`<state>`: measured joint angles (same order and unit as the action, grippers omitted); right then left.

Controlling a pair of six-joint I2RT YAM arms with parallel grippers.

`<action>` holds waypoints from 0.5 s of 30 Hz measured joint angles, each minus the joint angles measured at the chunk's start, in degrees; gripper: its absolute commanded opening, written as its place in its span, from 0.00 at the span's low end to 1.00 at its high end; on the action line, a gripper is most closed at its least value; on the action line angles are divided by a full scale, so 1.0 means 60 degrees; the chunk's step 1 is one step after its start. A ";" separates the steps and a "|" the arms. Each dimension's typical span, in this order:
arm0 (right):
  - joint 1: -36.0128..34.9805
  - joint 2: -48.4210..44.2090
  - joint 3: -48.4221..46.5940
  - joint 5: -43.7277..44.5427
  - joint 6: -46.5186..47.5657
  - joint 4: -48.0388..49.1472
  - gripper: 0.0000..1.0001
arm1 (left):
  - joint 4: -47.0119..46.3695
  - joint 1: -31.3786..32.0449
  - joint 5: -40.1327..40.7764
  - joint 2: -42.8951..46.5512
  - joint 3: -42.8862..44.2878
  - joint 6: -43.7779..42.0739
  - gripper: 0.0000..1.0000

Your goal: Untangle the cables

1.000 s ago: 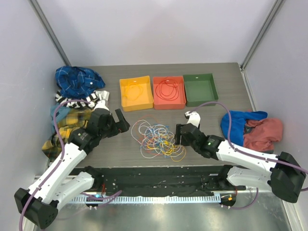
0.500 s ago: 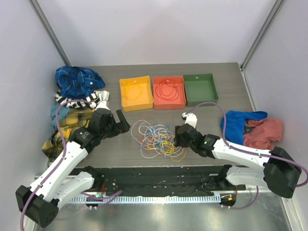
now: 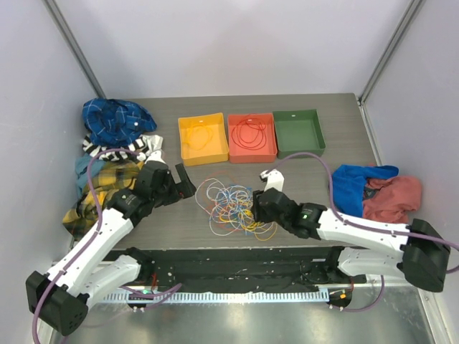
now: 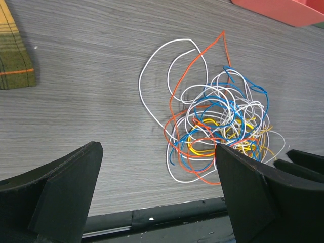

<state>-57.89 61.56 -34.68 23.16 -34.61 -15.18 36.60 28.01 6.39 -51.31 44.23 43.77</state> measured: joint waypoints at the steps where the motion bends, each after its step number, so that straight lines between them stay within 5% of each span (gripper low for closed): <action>1: -0.0073 0.0299 -0.0080 -0.0036 0.0007 0.0051 0.49 | -0.0011 0.0000 -0.0018 -0.0047 0.0000 0.0036 1.00; 15: -0.0375 0.1290 -0.0506 -0.0412 0.0146 0.0758 0.49 | -0.0011 0.0004 -0.0084 0.0029 -0.0098 0.0138 1.00</action>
<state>-60.14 69.30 -37.71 20.69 -33.74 -10.63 36.53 28.03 5.89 -51.13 43.64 44.60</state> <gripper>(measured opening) 0.490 0.996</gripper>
